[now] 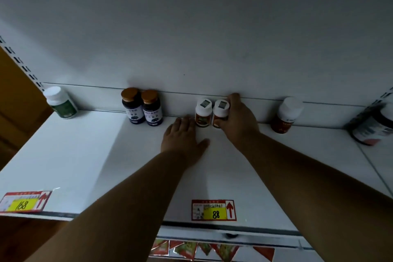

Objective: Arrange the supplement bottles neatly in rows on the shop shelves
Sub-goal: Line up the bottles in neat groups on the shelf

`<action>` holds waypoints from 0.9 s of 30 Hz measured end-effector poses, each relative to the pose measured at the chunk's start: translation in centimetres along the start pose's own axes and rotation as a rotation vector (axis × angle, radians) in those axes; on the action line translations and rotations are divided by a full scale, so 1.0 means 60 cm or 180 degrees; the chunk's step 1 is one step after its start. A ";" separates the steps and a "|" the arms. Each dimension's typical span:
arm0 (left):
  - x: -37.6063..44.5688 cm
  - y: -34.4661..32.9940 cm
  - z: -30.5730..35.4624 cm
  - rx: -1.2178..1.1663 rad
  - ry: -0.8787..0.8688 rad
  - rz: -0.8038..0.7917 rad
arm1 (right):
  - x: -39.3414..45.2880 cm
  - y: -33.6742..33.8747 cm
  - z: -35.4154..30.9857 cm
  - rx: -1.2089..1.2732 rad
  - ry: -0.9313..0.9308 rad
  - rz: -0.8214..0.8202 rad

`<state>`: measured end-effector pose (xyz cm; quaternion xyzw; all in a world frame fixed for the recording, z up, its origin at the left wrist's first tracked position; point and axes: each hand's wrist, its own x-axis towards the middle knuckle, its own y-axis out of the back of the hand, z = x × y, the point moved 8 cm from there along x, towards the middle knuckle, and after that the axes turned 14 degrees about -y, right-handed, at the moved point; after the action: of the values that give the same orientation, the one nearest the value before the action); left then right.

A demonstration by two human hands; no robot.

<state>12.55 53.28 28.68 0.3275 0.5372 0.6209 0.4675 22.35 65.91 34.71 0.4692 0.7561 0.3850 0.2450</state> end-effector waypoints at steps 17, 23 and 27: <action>-0.236 0.056 0.039 -0.0031 -0.0464 0.0507 | -0.267 0.028 -0.002 0.0208 0.0381 -0.0065; -0.431 0.040 0.032 -0.0024 -0.0319 0.0778 | -0.427 -0.007 -0.036 0.0421 0.0646 -0.0387; -0.522 0.039 -0.023 -0.0048 -0.0195 0.0925 | -0.516 -0.042 -0.077 0.0346 0.0777 -0.0515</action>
<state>21.68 23.64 33.65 0.4171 0.4649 0.6758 0.3913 31.27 35.80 35.67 0.3690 0.8353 0.3767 0.1558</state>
